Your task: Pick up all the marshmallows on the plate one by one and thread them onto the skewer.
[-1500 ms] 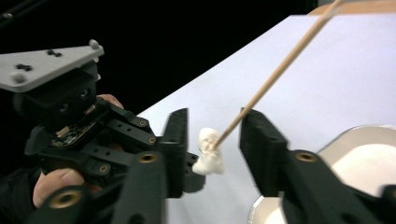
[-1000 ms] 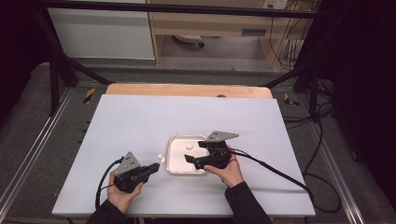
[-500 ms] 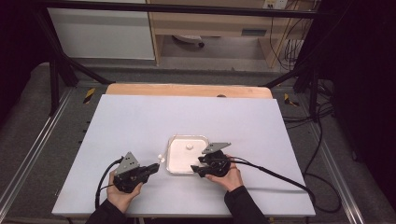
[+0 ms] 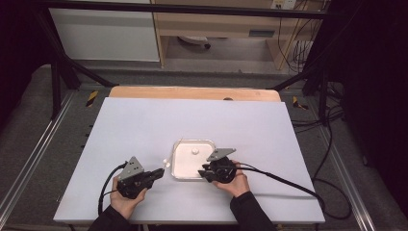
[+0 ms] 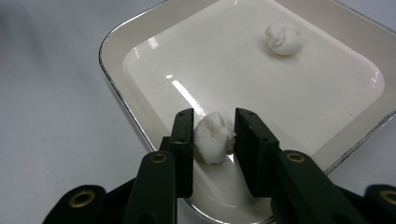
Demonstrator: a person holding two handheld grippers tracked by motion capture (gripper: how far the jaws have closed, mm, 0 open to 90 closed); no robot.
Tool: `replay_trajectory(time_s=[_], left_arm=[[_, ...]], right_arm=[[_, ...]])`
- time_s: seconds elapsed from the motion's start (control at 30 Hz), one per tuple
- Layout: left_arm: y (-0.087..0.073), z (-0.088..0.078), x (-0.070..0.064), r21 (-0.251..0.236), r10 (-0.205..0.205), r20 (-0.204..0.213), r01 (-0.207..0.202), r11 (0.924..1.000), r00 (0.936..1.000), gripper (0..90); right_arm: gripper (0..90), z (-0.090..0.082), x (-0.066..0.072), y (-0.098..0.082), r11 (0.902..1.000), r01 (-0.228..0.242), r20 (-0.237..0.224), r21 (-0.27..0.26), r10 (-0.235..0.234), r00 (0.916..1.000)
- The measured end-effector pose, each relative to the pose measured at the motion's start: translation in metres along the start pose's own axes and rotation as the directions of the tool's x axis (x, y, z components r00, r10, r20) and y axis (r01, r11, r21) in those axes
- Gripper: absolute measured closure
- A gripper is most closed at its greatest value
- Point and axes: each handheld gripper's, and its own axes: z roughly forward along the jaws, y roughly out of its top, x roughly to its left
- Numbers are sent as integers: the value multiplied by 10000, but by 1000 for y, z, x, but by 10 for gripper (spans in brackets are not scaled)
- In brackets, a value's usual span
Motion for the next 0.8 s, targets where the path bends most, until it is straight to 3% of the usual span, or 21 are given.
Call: replay_trajectory(time_s=[0.2,0.43,0.57,0.8], left_arm=[[0,-1,0,-35,7,18,-7,10000,10000,888],[0,0,-2,-62,55,67,-54,10000,10000,888],[0,0,-3,-72,65,91,-65,10000,9999,888],[1,0,-4,-69,126,133,-125,9999,9998,889]], right_arm=[[726,-4,0,3,9994,-202,-88,-282,200,9998],[737,-26,-4,15,9926,-473,-395,-1117,431,9983],[740,-42,-8,23,9820,-761,-599,-1729,667,9960],[744,-67,-16,35,9518,-1244,-929,-2803,1021,9904]])
